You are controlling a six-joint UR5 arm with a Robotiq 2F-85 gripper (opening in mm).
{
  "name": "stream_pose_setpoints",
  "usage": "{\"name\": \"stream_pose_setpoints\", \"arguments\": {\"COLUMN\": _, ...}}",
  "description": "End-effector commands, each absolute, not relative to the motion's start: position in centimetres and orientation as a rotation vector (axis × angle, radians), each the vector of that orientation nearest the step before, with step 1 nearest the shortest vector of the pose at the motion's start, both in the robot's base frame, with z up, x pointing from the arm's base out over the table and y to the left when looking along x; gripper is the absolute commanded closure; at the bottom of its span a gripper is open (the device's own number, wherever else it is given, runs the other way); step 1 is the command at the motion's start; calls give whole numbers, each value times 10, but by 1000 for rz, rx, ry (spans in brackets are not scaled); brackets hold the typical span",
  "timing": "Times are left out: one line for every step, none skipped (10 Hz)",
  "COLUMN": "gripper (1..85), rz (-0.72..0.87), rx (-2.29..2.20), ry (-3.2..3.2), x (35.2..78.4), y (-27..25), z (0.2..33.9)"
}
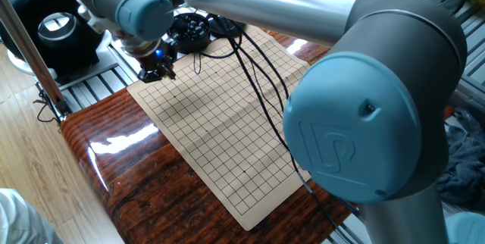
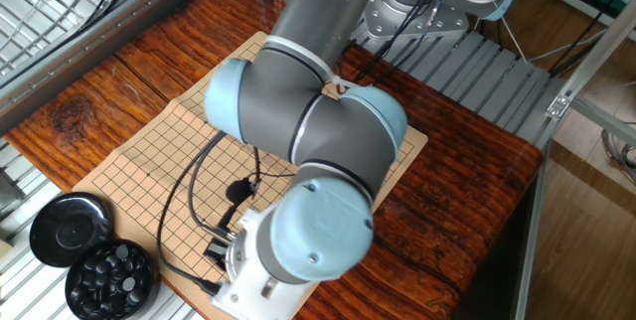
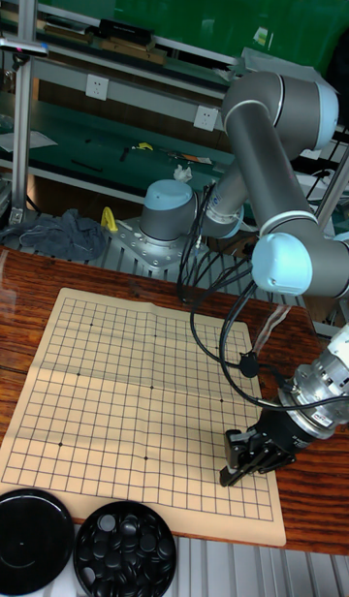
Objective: Play the first move as black on the 3-4 point in the upper right corner of the Go board
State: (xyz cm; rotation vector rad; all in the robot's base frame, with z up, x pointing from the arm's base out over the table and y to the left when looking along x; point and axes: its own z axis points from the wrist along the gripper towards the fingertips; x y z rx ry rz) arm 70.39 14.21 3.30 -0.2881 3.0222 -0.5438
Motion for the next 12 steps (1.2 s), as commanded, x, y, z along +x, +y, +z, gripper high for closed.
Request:
{"name": "stream_pose_setpoints", "arguments": {"gripper": 843, "rz": -546, "rx": -257, "ry": 3028, "x": 702, "y": 151, "z": 33}}
{"name": "stream_pose_setpoints", "arguments": {"gripper": 843, "rz": -551, "rx": -262, "ry": 3026, "x": 703, "y": 150, "z": 33}}
{"name": "stream_pose_setpoints", "arguments": {"gripper": 843, "rz": -584, "rx": -284, "ry": 3011, "x": 705, "y": 144, "z": 34}}
{"name": "stream_pose_setpoints", "arguments": {"gripper": 843, "rz": -610, "rx": -298, "ry": 3002, "x": 707, "y": 139, "z": 33}}
{"name": "stream_pose_setpoints", "arguments": {"gripper": 843, "rz": -608, "rx": -298, "ry": 3002, "x": 706, "y": 139, "z": 31}}
{"name": "stream_pose_setpoints", "arguments": {"gripper": 843, "rz": -608, "rx": -298, "ry": 3002, "x": 705, "y": 139, "z": 30}}
{"name": "stream_pose_setpoints", "arguments": {"gripper": 843, "rz": -605, "rx": -296, "ry": 3002, "x": 704, "y": 141, "z": 30}}
{"name": "stream_pose_setpoints", "arguments": {"gripper": 843, "rz": -579, "rx": -283, "ry": 3007, "x": 703, "y": 146, "z": 28}}
{"name": "stream_pose_setpoints", "arguments": {"gripper": 843, "rz": -540, "rx": -258, "ry": 3013, "x": 703, "y": 152, "z": 25}}
{"name": "stream_pose_setpoints", "arguments": {"gripper": 843, "rz": -505, "rx": -237, "ry": 3023, "x": 701, "y": 158, "z": 23}}
{"name": "stream_pose_setpoints", "arguments": {"gripper": 843, "rz": -514, "rx": -237, "ry": 3020, "x": 702, "y": 157, "z": 23}}
{"name": "stream_pose_setpoints", "arguments": {"gripper": 843, "rz": -549, "rx": -242, "ry": 3010, "x": 704, "y": 152, "z": 22}}
